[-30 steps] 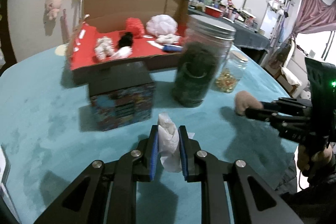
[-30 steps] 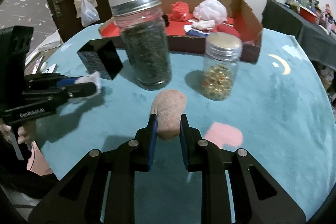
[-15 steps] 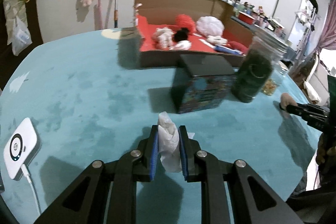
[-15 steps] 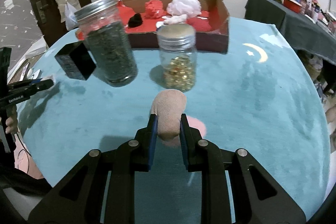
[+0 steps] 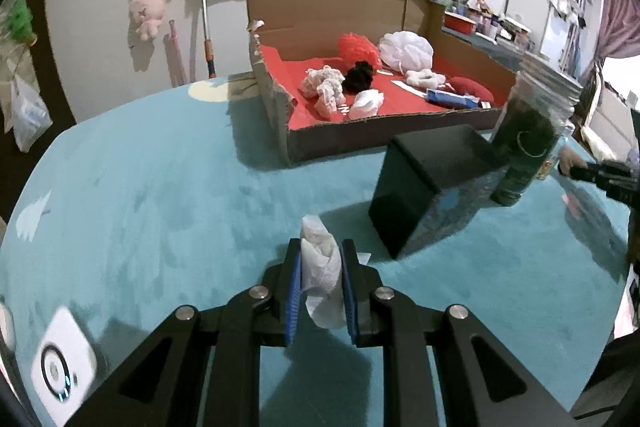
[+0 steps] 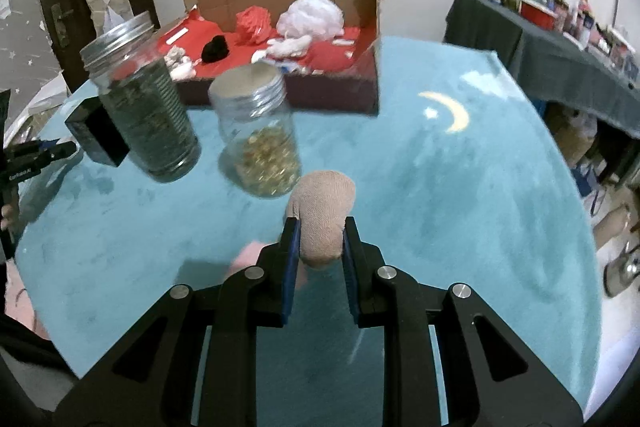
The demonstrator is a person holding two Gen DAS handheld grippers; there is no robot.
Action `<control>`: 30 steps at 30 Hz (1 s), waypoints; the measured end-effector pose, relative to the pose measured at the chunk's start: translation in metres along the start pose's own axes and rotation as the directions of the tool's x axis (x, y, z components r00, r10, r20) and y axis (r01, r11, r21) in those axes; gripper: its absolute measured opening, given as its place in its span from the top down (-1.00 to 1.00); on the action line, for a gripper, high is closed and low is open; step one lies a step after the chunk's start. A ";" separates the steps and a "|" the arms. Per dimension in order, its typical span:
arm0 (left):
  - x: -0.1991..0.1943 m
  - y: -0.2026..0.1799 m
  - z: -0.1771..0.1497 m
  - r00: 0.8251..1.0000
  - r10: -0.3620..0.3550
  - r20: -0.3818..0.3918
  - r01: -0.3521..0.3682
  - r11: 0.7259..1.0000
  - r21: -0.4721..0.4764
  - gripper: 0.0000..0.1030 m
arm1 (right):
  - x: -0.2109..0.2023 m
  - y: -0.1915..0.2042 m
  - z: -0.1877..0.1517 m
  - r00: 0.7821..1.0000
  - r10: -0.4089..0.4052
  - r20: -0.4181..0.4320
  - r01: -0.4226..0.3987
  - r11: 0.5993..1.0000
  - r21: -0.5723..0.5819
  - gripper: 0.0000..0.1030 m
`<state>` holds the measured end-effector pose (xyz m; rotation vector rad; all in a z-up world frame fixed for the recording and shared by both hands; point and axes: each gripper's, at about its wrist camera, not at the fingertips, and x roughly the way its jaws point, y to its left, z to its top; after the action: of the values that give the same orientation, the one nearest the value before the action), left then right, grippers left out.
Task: Organize soft objects
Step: 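Carry the white tissue and beige sponge over the box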
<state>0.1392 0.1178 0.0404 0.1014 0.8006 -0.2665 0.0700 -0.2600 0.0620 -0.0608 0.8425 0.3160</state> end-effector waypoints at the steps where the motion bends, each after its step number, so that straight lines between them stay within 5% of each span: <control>1: 0.002 0.001 0.002 1.000 -0.006 0.000 0.006 1.000 0.010 0.63 | 0.001 -0.001 0.002 1.000 -0.006 0.005 0.006 1.000 -0.013 0.62; 30: 0.011 -0.013 0.108 0.988 -0.153 0.009 0.148 0.968 0.204 0.63 | 0.019 -0.005 0.088 1.000 -0.001 0.029 0.010 0.951 -0.309 0.62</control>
<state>0.2176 0.0824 0.1073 0.2294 0.7556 -0.4923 0.1470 -0.2447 0.1062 -0.3511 0.7587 0.4411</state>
